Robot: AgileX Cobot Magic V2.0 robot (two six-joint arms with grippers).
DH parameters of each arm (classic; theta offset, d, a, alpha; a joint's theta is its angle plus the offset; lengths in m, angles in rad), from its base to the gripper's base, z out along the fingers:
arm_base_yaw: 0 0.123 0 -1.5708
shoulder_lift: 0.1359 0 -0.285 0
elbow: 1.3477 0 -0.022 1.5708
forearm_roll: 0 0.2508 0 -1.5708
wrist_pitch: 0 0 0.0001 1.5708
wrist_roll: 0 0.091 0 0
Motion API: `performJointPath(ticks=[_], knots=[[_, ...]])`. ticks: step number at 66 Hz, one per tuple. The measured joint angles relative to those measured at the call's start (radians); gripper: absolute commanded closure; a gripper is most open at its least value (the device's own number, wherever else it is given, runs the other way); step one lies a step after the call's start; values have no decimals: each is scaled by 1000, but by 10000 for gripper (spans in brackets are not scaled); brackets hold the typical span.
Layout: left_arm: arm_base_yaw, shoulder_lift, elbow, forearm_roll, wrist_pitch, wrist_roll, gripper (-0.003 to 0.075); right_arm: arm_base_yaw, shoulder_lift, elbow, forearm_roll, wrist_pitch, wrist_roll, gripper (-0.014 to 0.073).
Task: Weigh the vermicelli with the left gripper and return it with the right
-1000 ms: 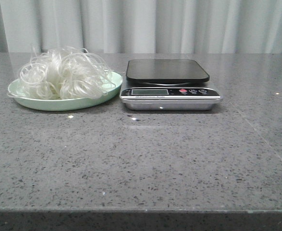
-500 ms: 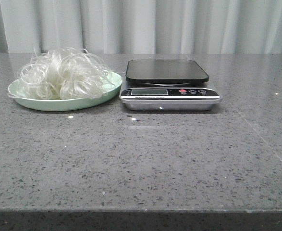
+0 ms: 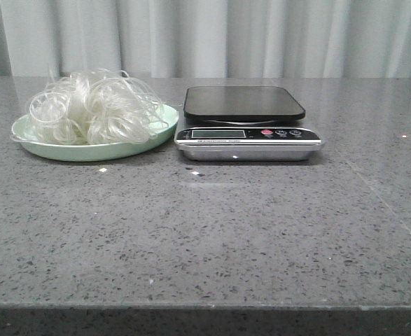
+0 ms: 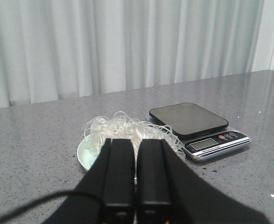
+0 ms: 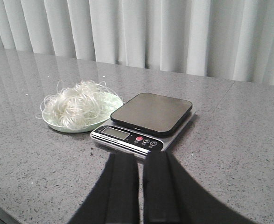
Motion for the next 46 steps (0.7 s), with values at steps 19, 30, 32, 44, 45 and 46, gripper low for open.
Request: performJointPath(ticks=[19, 30, 32, 44, 45, 46], knots=[[0, 0, 0, 0, 0, 0, 594, 0, 0, 0, 0, -1, 0, 426], [0, 0, 0, 0, 0, 0, 594, 0, 0, 0, 0, -1, 0, 426], [0, 0, 0, 0, 0, 0, 594, 0, 0, 0, 0, -1, 0, 426], [21, 0, 31, 0, -4, 0, 594, 0, 0, 0, 0, -1, 0, 426], [31, 0, 36, 3, -4, 0, 594, 0, 0, 0, 0, -1, 0, 426], [39, 0, 40, 8, -4, 0, 594, 0, 0, 0, 0, -1, 0, 426]])
